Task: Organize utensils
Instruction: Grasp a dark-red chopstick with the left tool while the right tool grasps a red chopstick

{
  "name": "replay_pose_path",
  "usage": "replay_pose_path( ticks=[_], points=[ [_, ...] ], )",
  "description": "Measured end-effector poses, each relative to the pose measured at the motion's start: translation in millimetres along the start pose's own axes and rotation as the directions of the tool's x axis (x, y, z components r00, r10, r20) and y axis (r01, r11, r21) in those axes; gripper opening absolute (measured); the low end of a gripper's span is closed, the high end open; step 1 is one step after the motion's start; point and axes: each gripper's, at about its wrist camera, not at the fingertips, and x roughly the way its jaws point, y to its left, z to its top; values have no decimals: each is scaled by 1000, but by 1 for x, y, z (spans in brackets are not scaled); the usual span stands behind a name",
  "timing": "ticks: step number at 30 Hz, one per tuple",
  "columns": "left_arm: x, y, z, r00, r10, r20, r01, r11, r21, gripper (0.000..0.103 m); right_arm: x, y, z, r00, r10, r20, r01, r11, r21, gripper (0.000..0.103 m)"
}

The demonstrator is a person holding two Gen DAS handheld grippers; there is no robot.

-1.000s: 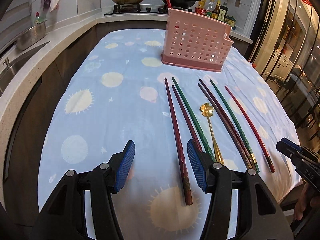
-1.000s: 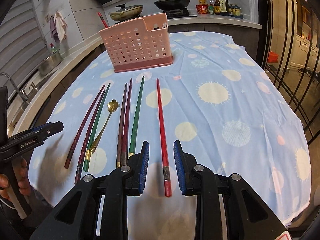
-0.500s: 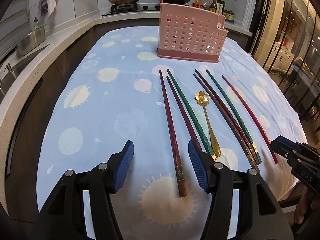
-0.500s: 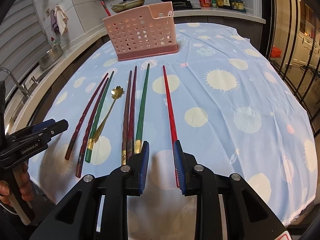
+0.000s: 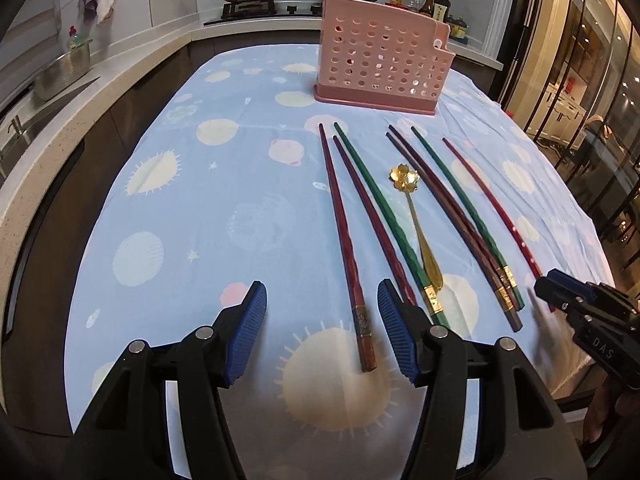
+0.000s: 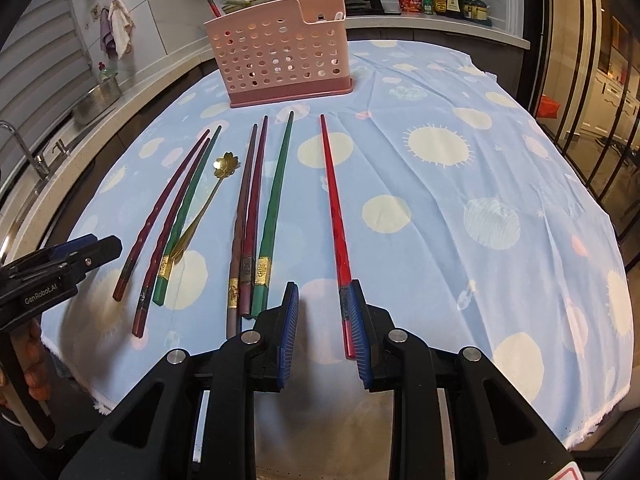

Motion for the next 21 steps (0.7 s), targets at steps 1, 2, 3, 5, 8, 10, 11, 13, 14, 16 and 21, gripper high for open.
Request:
replay_pose_path(
  ticks=[1, 2, 3, 5, 8, 10, 11, 13, 14, 16, 21],
  points=[
    [1, 0, -2, 1000, 1, -4, -1, 1000, 2, 55, 0, -1, 0, 1000, -3, 1, 3, 1000, 2, 26],
    [3, 1, -4, 1000, -2, -10, 2, 1000, 3, 55, 0, -2, 0, 1000, -5, 1, 5, 1000, 7, 26],
    [4, 1, -5, 1000, -3, -14, 3, 1000, 6, 55, 1, -3, 0, 1000, -4, -4, 4, 1000, 11, 26],
    [6, 1, -8, 1000, -3, -20, 3, 1000, 13, 54, 3, -6, -2, 1000, -7, -12, 7, 1000, 20, 26],
    [9, 0, -10, 1000, -3, -29, 4, 1000, 18, 53, 5, -9, -4, 1000, -6, -15, 6, 1000, 27, 26],
    [11, -1, -12, 1000, 0, -30, 0, 1000, 21, 52, 4, -10, -5, 1000, -8, -14, 8, 1000, 24, 26],
    [10, -2, -12, 1000, 1, -28, 0, 1000, 25, 51, 4, -10, -5, 1000, -8, -14, 8, 1000, 25, 24],
    [10, -3, -13, 1000, -5, -28, 6, 1000, 26, 47, 4, -11, -5, 1000, -9, -13, 9, 1000, 29, 22],
    [10, -3, -13, 1000, -11, -28, 11, 1000, 26, 41, 4, -12, -6, 1000, -9, -11, 10, 999, 30, 20],
    [9, -3, -15, 999, -16, -30, 17, 1000, 24, 35, 3, -13, -7, 1000, -12, -9, 12, 999, 30, 18],
    [7, -2, -18, 999, -40, -30, 41, 999, 14, 21, 2, -16, -10, 1000, -21, 0, 21, 999, 33, 9]
  ],
)
